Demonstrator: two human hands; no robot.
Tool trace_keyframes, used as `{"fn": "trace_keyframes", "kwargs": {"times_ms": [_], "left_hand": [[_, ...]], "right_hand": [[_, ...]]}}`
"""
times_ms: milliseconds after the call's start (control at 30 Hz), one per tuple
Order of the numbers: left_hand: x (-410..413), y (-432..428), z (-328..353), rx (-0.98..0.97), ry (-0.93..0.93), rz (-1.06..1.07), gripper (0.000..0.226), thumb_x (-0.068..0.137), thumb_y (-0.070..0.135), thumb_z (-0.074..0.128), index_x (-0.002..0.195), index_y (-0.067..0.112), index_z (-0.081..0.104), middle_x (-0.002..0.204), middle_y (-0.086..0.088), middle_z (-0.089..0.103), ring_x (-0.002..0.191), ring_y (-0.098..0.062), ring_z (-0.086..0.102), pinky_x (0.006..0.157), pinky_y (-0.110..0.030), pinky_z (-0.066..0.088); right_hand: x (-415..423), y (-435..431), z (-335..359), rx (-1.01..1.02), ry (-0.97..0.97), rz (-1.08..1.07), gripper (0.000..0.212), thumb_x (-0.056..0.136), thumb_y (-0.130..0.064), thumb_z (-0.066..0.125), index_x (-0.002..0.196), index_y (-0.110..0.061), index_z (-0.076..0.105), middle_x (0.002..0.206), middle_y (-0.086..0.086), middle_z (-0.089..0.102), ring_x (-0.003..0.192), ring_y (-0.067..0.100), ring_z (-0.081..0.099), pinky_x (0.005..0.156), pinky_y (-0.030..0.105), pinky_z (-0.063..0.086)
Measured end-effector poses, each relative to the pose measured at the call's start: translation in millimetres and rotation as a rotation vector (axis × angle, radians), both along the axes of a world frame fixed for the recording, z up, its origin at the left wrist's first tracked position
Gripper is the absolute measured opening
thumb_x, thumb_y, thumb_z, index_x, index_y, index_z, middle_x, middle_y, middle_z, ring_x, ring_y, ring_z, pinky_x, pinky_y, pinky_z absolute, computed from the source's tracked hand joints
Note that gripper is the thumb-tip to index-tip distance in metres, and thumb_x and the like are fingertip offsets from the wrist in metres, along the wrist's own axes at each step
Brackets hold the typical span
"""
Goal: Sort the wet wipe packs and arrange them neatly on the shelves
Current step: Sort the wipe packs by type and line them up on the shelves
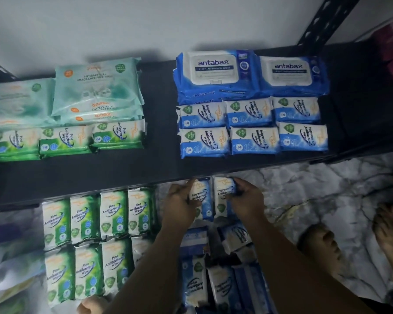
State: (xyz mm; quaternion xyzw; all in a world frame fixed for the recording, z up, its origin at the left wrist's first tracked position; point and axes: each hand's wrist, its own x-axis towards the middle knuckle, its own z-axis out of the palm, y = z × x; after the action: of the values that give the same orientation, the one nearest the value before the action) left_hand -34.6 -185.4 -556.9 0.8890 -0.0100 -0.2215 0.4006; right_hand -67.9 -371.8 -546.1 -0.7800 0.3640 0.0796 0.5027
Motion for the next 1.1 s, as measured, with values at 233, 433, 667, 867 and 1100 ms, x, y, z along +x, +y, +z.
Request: {"fn": "trace_keyframes", "kwargs": {"times_ms": [233,433,667,867,1100], "left_hand": [[-2,-6,4,-0.022,-0.029,0.046,0.070,0.084,-0.006,0.074,0.145,0.019,0.052,0.117,-0.005,0.046,0.077,0.012,0.052,0.077,0.009,0.031],[-1,-4,-1,0.000,-0.050,0.030,0.073,0.082,-0.004,0.077,0.146,0.023,0.054,0.121,-0.012,0.053,0.078,0.004,0.050,0.078,0.010,0.030],[-6,4,4,0.020,-0.023,0.032,0.067,0.087,0.013,0.077,0.148,0.023,0.051,0.125,-0.008,0.053,0.098,-0.015,0.059,0.095,-0.019,0.042],[-29,25,32,0.138,0.013,0.051,0.036,0.087,0.016,0.072,0.122,0.014,0.071,0.125,-0.013,0.063,0.105,-0.031,0.066,0.093,-0.029,0.049],[-97,45,84,0.073,0.191,0.099,0.024,0.096,0.012,0.062,0.116,0.022,0.070,0.092,-0.003,0.069,0.071,-0.011,0.061,0.059,-0.016,0.044]], "right_hand": [[2,-3,-16,-0.206,0.020,0.143,0.057,0.074,-0.003,0.074,0.125,-0.027,0.071,0.111,0.008,0.064,0.098,0.020,0.067,0.096,0.029,0.054],[1,-2,-16,-0.190,0.052,0.131,0.056,0.078,-0.003,0.070,0.124,-0.033,0.068,0.105,0.007,0.064,0.093,0.022,0.066,0.083,0.028,0.056],[-11,4,3,-0.272,0.043,-0.005,0.059,0.080,-0.011,0.072,0.136,-0.018,0.056,0.120,0.013,0.059,0.111,0.032,0.058,0.093,0.043,0.054],[-47,-4,48,-0.223,0.094,-0.027,0.043,0.067,-0.040,0.061,0.096,-0.009,0.068,0.094,0.015,0.061,0.089,0.029,0.058,0.077,0.030,0.043],[-105,9,96,-0.099,0.113,0.001,0.011,0.085,0.009,0.063,0.090,0.000,0.068,0.084,0.007,0.058,0.077,0.019,0.055,0.072,0.021,0.036]]}}
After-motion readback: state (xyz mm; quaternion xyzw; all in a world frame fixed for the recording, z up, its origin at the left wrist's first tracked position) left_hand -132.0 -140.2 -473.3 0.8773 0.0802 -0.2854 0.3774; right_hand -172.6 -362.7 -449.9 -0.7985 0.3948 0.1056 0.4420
